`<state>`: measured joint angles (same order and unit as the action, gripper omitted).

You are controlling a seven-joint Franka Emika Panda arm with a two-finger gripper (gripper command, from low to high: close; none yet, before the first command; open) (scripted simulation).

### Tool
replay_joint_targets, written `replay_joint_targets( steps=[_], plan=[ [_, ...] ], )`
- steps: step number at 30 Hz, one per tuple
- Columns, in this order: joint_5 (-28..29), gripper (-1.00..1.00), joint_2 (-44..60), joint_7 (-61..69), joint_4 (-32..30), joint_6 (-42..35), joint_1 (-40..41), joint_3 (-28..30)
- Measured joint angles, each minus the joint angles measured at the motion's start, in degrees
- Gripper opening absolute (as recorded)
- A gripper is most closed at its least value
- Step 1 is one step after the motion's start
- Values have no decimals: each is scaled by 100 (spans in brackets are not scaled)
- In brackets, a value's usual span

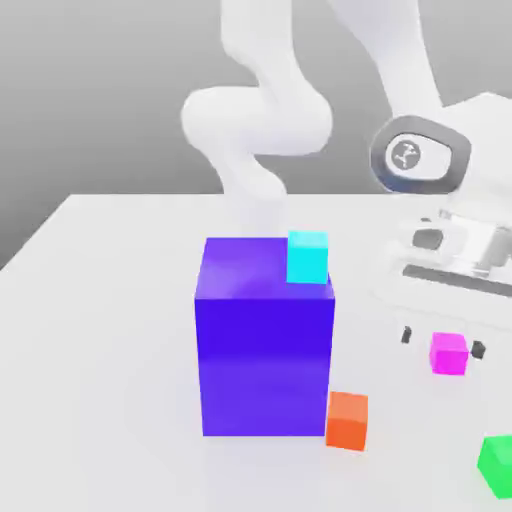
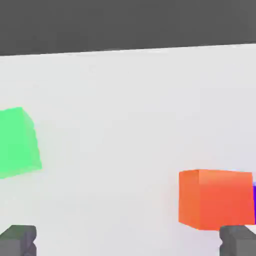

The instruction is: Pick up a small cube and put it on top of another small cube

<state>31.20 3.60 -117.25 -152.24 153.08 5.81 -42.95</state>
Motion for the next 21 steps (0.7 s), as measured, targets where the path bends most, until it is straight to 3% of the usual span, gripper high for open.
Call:
replay_joint_targets(
  steps=[7, 17, 18, 21],
  plan=[
    [-942, 0, 431, -376, -557, 873, -298, -721],
    [1501, 0, 1645, -2300, -106, 1473, -2095, 1527],
    [1723, -100, 1759, -2476, -56, 1531, -2294, 1766],
    [1723, -100, 1759, -2475, -56, 1537, -2294, 1766]
  ],
)
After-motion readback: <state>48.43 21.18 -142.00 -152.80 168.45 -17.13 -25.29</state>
